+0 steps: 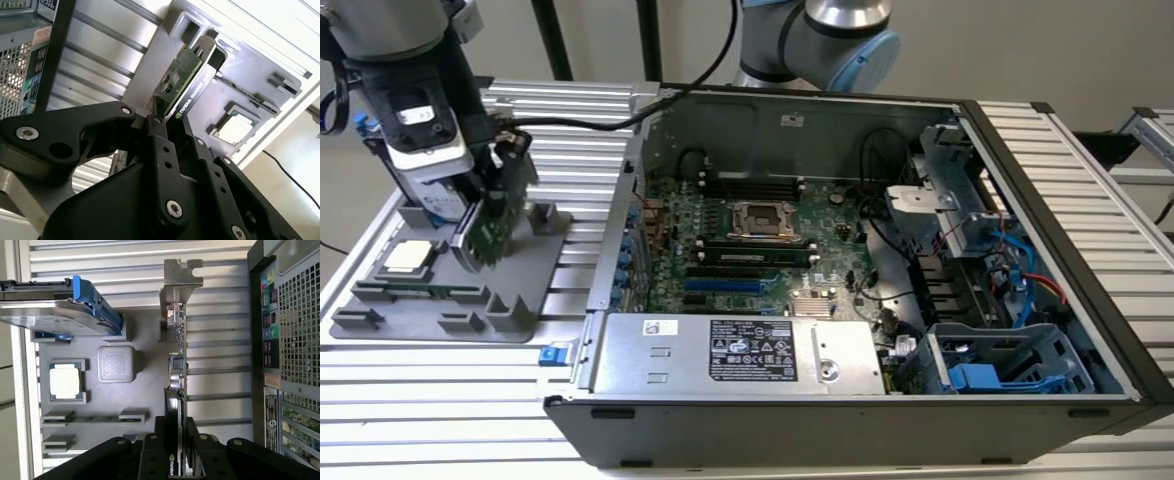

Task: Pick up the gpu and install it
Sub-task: 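Pick up the gpu and move the gpu toward the slot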

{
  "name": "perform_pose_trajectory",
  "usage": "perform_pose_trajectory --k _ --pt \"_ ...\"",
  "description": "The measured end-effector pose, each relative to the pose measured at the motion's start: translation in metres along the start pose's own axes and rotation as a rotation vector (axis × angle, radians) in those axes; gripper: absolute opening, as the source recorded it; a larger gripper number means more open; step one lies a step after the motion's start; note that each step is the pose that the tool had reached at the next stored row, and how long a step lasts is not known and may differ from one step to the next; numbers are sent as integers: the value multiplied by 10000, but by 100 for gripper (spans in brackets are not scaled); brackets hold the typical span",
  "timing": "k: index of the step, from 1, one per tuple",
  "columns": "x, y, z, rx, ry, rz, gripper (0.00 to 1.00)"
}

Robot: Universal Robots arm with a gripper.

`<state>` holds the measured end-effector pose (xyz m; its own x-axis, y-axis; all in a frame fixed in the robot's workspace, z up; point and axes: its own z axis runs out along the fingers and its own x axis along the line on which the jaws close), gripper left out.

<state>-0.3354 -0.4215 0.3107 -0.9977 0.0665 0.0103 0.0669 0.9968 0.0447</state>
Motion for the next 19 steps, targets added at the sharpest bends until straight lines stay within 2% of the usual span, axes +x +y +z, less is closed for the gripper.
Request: perform_pose_trajectory --k 19 --pt "3 10 -224 0 0 -6 0"
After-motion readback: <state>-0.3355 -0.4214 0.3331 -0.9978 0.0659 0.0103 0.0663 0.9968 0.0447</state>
